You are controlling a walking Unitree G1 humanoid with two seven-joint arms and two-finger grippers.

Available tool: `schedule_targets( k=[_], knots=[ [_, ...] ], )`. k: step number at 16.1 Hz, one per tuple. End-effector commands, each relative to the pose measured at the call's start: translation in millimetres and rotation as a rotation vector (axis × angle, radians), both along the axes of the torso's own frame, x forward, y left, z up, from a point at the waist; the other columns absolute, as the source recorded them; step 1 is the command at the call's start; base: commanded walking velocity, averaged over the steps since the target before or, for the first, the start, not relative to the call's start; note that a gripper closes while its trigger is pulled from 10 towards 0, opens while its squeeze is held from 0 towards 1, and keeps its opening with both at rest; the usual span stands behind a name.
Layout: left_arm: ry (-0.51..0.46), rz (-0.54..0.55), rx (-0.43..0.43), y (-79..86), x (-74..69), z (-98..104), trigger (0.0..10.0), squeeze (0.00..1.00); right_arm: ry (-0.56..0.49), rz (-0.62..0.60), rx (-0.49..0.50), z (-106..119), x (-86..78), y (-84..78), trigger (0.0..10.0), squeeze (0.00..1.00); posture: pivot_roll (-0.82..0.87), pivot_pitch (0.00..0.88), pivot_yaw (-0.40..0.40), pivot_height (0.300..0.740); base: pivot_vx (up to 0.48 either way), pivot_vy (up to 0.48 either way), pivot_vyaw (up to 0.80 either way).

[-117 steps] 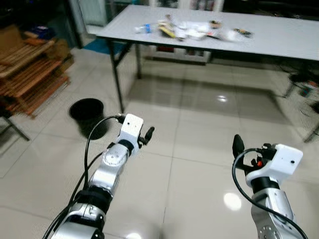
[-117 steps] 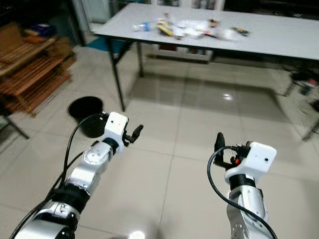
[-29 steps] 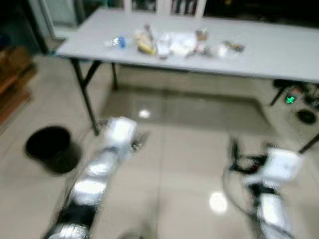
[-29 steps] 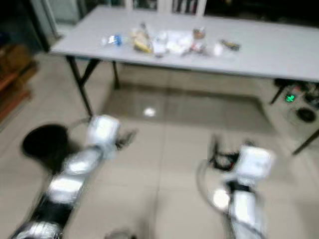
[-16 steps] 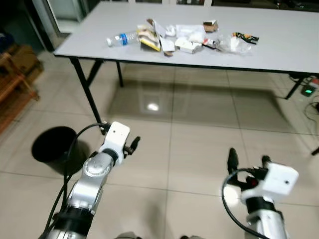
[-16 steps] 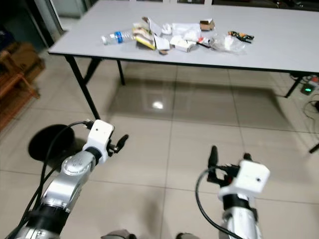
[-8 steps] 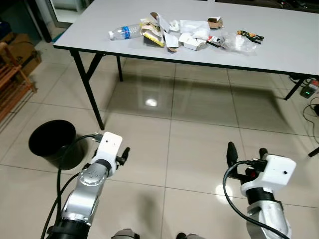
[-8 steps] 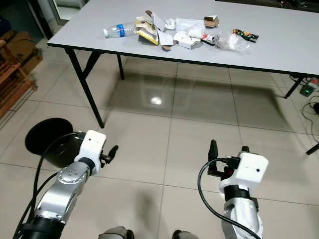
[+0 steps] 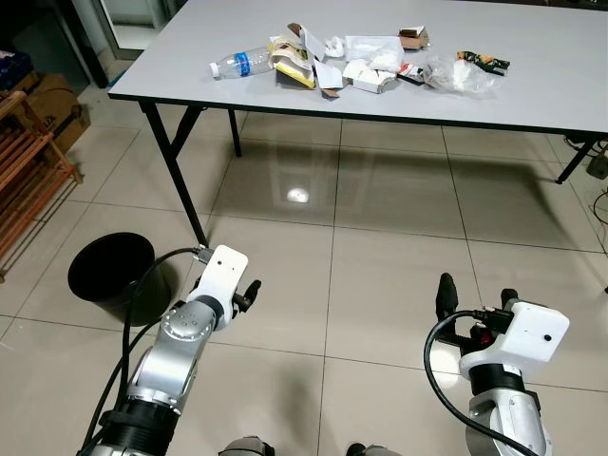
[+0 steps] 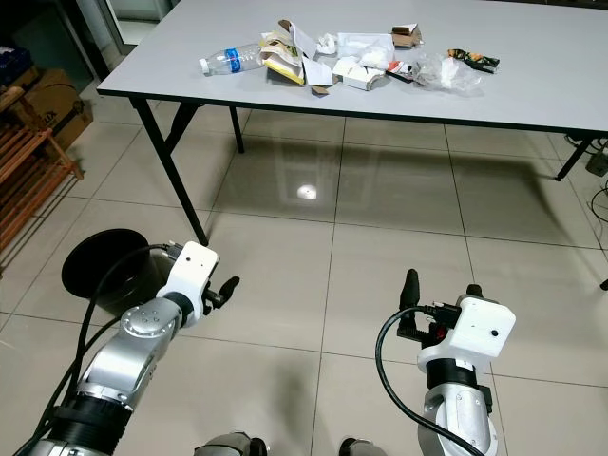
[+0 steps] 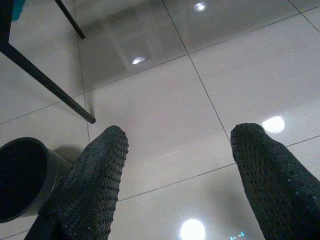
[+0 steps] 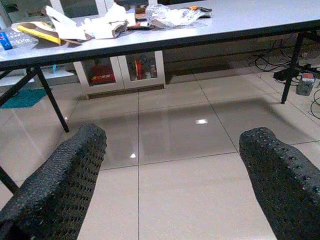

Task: Picking trash to rubbish bin

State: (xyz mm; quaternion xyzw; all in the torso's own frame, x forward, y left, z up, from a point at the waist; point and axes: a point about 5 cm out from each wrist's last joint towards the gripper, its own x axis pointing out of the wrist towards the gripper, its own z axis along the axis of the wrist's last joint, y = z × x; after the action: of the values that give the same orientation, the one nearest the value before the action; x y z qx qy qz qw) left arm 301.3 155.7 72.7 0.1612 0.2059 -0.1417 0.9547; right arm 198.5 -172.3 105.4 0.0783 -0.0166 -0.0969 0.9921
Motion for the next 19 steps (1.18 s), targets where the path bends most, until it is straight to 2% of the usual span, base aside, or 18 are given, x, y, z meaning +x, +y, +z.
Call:
schedule_targets(
  k=[1, 6, 7, 11, 14, 17, 19],
  knots=[
    [0.005, -0.011, 0.008, -1.2, -0.4, 0, 10.0, 0.0, 0.001, -0.005, 0.003, 0, -0.5, 0.0, 10.0, 0.0, 0.2, 0.115, 0.034, 0.74, 0.0, 0.0, 0.0],
    [0.016, -0.007, 0.008, -0.8, -1.9, -5, 10.0, 0.0, -0.015, 0.011, -0.025, 6, 2.0, -1.0, 10.0, 0.0, 0.2, 0.111, 0.003, 0.74, 0.0, 0.0, 0.0],
    [0.003, 0.029, -0.009, 1.8, -0.3, -3, 10.0, 0.0, -0.026, 0.047, -0.029, 8, 10.4, 2.3, 10.0, 0.0, 0.23, 0.099, -0.018, 0.74, 0.0, 0.0, 0.0],
    [-0.008, 0.096, -0.019, 12.2, -0.8, 0, 10.0, 0.0, -0.038, 0.1, -0.025, 11, 18.0, 5.7, 10.0, 0.0, 0.25, 0.102, -0.039, 0.74, 0.0, 0.0, 0.0],
    [0.007, 0.12, -0.007, 19.3, -15.4, -3, 10.0, 0.0, -0.011, 0.13, -0.035, 6, 18.2, -2.2, 10.0, 0.0, 0.3, 0.126, -0.076, 0.74, 0.0, 0.0, 0.0],
    [0.011, 0.139, 0.005, 24.9, -21.2, -3, 10.0, 0.0, -0.011, 0.156, -0.038, 5, 21.6, -0.1, 10.0, 0.0, 0.31, 0.122, -0.066, 0.74, 0.0, 0.0, 0.0],
    [0.014, 0.114, 0.007, 20.7, -17.8, -3, 10.0, 0.0, -0.016, 0.133, -0.03, 4, 21.3, -2.7, 10.0, 0.0, 0.3, 0.11, -0.045, 0.74, 0.0, 0.0, 0.0]
  ],
)
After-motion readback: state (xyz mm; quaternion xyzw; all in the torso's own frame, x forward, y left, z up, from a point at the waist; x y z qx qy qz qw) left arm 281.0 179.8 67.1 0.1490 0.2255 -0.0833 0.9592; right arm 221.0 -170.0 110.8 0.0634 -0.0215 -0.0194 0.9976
